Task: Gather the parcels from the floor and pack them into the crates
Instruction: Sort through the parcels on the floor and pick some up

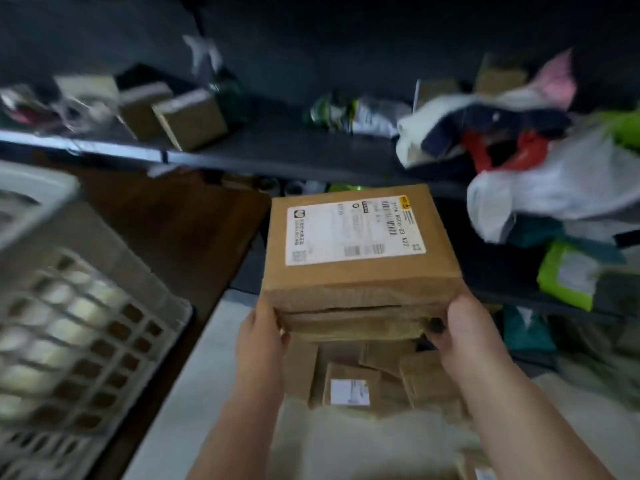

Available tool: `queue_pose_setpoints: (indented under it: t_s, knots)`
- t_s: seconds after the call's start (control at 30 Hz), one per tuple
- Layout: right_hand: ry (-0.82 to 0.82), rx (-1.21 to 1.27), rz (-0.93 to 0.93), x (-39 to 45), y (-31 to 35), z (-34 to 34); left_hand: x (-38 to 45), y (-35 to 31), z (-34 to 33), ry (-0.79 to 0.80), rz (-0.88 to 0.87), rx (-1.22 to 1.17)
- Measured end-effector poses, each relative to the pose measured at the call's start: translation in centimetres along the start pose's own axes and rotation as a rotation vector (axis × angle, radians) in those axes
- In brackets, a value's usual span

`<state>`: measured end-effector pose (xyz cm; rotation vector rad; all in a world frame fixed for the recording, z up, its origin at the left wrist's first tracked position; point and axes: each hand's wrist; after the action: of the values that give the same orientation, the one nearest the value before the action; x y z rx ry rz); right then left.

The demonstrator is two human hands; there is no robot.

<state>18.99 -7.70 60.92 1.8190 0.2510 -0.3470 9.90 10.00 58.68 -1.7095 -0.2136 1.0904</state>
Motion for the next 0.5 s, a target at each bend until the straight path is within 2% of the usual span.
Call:
queue_pose_setpoints:
  t_s: [0.1, 0.23, 0.3, 0.4, 0.5]
  knots:
    - [0.068, -0.023, 0.093, -5.1, 7.9, -3.4, -6.3, -7.8, 1.1, -0.069, -0.08, -0.062]
    - [0.14, -0.023, 0.121, -11.2, 15.6, -8.4, -13.5, -15.9, 4.2, -0.136, -0.094, -0.168]
    - [0.2, -0.001, 0.144, -13.3, 18.1, -10.9, -15.7, -19.1, 6.4, -0.186, -0.146, -0.21]
    - [0.299, 0.002, 0.163, -15.9, 20.1, -14.5, -17.9, -22.5, 10.0, -0.262, -0.297, -0.094]
    - [0.454, 0.005, 0.164, -18.4, 20.6, -19.1, -19.0, -24.8, 14.3, -0.297, -0.303, -0.117]
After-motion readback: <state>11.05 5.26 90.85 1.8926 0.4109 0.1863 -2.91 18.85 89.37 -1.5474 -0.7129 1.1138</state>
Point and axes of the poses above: each hand's wrist, its own x-axis towards the middle knuckle, its own z-axis out of the back of the hand, y = z × x, and after that the axes turned 9 degrees about z, right-handed
